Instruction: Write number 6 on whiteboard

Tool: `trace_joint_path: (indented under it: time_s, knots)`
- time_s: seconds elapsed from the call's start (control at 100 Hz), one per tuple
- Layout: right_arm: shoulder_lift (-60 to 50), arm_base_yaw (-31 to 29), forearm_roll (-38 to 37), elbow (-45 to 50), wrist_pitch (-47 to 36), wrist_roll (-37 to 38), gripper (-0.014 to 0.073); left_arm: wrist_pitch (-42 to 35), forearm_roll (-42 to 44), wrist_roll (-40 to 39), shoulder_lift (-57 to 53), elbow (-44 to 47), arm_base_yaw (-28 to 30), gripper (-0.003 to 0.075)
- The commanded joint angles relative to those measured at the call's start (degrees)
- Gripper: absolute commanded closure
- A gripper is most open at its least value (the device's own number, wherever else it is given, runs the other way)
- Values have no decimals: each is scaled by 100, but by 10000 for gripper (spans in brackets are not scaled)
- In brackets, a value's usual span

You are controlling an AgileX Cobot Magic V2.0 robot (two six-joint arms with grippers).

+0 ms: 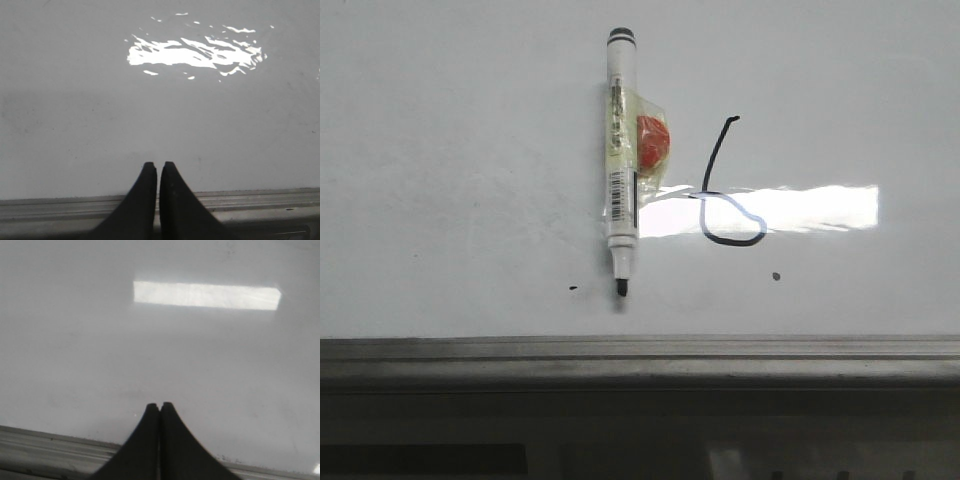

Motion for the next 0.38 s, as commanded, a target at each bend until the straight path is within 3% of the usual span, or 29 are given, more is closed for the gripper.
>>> trace_joint_path:
  time_s: [0.0,0.37]
  knots:
    - [-88,-36,-13,81,-142,-11,657,-291,3,-66,-161,137,5,741]
    - [-88,-36,-97,81,-142,-11,657,-291,3,-66,-161,137,5,741]
